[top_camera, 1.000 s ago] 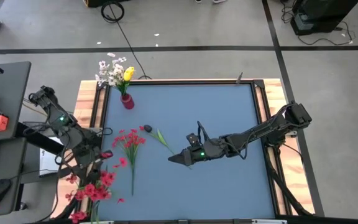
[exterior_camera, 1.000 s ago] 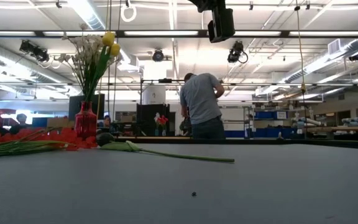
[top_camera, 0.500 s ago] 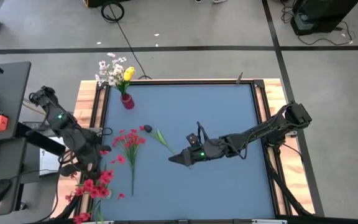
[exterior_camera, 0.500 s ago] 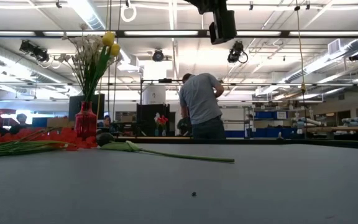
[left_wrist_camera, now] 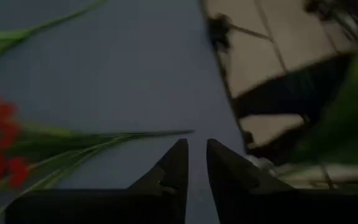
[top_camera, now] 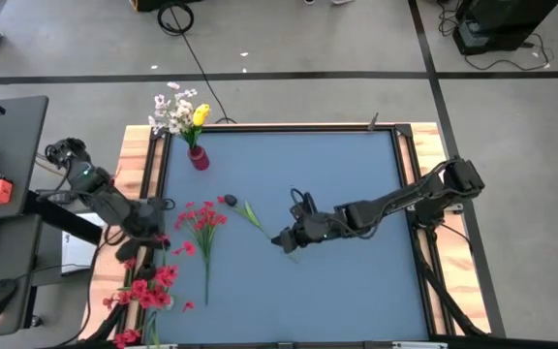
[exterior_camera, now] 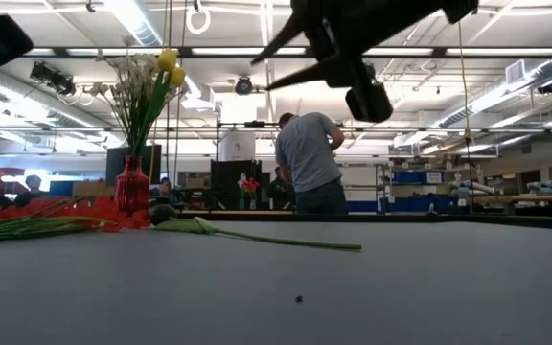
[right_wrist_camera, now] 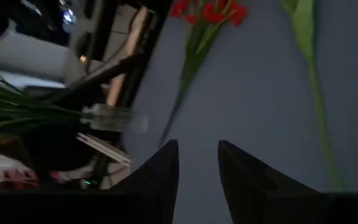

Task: Sort flowers into vase by color
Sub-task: Put the red flowers into the transparent vase

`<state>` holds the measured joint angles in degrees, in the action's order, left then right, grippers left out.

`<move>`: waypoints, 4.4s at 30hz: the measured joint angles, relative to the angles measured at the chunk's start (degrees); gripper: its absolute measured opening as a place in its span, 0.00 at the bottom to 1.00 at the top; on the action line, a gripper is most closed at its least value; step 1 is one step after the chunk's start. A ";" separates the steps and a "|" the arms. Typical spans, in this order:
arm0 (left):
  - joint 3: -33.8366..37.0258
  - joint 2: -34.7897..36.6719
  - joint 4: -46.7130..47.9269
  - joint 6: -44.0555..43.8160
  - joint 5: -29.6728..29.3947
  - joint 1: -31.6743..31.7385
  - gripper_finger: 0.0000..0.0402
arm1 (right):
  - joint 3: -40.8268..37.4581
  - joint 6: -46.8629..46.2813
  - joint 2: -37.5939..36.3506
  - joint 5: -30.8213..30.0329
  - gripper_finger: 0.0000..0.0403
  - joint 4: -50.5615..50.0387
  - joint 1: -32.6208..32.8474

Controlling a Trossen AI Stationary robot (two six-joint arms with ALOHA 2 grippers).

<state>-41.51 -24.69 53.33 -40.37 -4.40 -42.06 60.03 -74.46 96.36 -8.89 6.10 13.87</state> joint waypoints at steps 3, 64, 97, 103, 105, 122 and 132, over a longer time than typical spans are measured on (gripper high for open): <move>-1.30 -0.02 1.85 -3.81 -4.77 2.03 0.15 | 0.00 4.69 0.00 3.24 0.30 -1.72 -2.98; -2.11 -43.71 0.12 -50.04 -1.10 23.98 0.47 | 28.41 48.34 25.51 10.44 0.31 -33.09 -18.66; 10.72 -50.51 -20.94 -64.93 -0.41 17.76 0.14 | 28.37 57.57 21.79 13.49 0.31 -43.34 -19.96; 9.73 -49.75 -21.45 -63.42 -0.60 17.68 0.02 | 28.26 58.23 21.79 13.49 0.31 -45.09 -19.07; 8.87 -48.71 -21.70 -62.11 -1.08 17.70 0.03 | 27.31 58.43 21.58 14.05 0.31 -44.78 -18.67; -4.38 -37.34 -15.32 -41.46 -11.37 18.06 0.02 | -0.70 39.02 6.92 18.88 0.31 -21.88 -16.92; -15.73 -29.80 -14.64 -0.66 -18.81 17.64 0.02 | -6.05 15.79 1.71 8.91 0.31 -10.49 -9.79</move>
<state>-57.24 -54.49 38.69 -41.03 -23.21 -24.42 53.98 -58.67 98.07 0.01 -4.38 4.08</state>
